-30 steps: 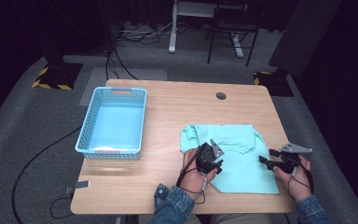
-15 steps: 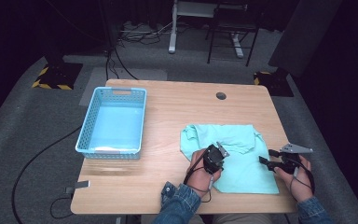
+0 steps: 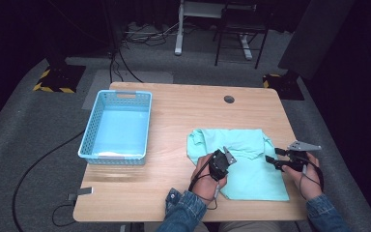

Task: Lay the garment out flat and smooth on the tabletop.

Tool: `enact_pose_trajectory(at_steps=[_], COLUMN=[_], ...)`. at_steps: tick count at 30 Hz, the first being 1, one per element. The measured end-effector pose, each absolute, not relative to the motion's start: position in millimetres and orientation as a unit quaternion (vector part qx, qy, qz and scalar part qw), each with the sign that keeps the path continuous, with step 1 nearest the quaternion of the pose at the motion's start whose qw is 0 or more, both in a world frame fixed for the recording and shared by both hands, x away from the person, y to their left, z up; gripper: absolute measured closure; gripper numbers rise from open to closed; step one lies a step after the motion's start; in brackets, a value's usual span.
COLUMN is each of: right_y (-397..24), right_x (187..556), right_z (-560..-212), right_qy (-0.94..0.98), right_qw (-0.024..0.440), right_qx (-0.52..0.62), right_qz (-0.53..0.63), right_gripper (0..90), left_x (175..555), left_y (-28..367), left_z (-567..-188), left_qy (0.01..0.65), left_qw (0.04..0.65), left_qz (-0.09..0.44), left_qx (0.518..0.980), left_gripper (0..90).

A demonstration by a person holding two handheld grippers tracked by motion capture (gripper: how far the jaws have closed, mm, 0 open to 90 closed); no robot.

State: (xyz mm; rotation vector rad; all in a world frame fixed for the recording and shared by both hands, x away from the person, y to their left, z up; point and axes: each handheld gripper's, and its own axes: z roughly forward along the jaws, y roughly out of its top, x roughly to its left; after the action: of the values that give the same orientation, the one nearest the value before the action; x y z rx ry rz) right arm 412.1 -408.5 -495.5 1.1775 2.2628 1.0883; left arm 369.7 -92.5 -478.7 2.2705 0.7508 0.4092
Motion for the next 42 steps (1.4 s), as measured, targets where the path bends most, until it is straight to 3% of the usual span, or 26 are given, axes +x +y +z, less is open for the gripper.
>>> enact_pose_trajectory(at_steps=[19, 25, 35, 42], right_y=[-408, -409, -411, -402], right_x=[423, 423, 420, 408], right_z=[-503, -503, -499, -494], right_qy=[0.814, 0.814, 0.809, 0.83], right_qw=[0.19, 0.185, 0.186, 0.175], right_qx=[0.407, 0.406, 0.406, 0.373], right_qz=[0.369, 0.373, 0.382, 0.377], right_gripper=[35.8, 35.4, 35.9, 38.7], left_x=[295, 273, 320, 356], left_y=[-14, 10, 8, -10], left_z=[-469, -463, -460, -487], left_qy=[0.334, 0.349, 0.372, 0.377], left_qw=[0.334, 0.365, 0.379, 0.348], left_qz=[0.176, 0.176, 0.193, 0.162], left_qx=[0.864, 0.845, 0.825, 0.843], left_gripper=[85.4, 59.1, 51.6, 51.3])
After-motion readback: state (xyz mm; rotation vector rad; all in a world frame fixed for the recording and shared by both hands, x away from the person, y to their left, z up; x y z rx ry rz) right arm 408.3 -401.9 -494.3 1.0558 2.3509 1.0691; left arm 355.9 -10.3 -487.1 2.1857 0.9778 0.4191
